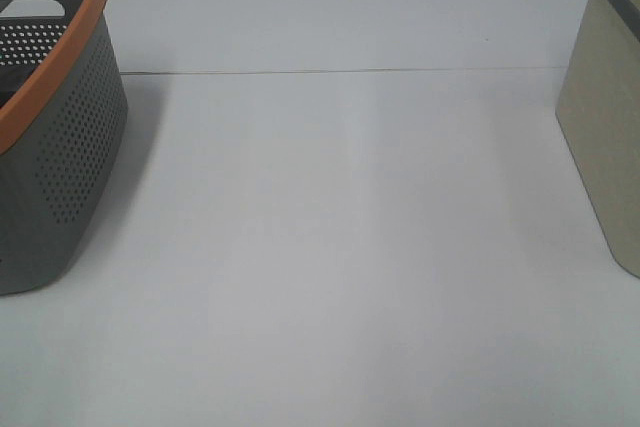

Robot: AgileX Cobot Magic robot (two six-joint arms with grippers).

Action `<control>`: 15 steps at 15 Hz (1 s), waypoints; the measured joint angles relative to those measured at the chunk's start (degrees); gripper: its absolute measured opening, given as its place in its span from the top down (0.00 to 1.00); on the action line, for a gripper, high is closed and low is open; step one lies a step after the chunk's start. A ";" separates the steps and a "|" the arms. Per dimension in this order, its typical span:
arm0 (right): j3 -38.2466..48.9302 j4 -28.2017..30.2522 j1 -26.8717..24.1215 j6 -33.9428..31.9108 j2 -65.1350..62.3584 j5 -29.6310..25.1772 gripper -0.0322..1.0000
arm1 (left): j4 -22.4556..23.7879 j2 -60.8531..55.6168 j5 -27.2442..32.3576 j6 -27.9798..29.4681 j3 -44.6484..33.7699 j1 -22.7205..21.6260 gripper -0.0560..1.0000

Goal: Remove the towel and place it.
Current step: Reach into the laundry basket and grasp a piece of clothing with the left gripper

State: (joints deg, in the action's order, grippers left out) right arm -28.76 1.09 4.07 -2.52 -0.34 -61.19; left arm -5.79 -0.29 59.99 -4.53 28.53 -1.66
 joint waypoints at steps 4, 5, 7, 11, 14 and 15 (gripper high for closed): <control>0.00 0.00 0.00 0.00 0.00 0.00 0.27 | 0.00 0.00 0.00 0.00 0.00 0.00 0.06; 0.00 0.00 0.00 0.00 0.00 0.00 0.27 | -0.06 0.00 0.11 0.29 0.00 0.00 0.06; 0.00 0.00 0.00 0.00 0.00 0.00 0.27 | -0.52 2.46 2.52 1.78 2.29 0.00 0.06; 0.00 0.00 0.00 0.00 0.00 0.00 0.27 | -0.69 18.28 6.59 -4.76 14.90 0.00 0.06; 0.00 0.00 0.00 0.00 0.00 0.00 0.27 | -0.69 34.32 8.25 -13.87 26.99 0.00 0.06; 0.00 0.00 0.00 0.00 0.00 0.00 0.27 | -0.69 37.24 8.71 -15.53 29.11 0.00 0.06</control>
State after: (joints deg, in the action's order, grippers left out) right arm -28.76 1.09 4.07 -2.52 -0.34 -61.19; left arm -6.47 36.96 68.70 -20.05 57.64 -1.66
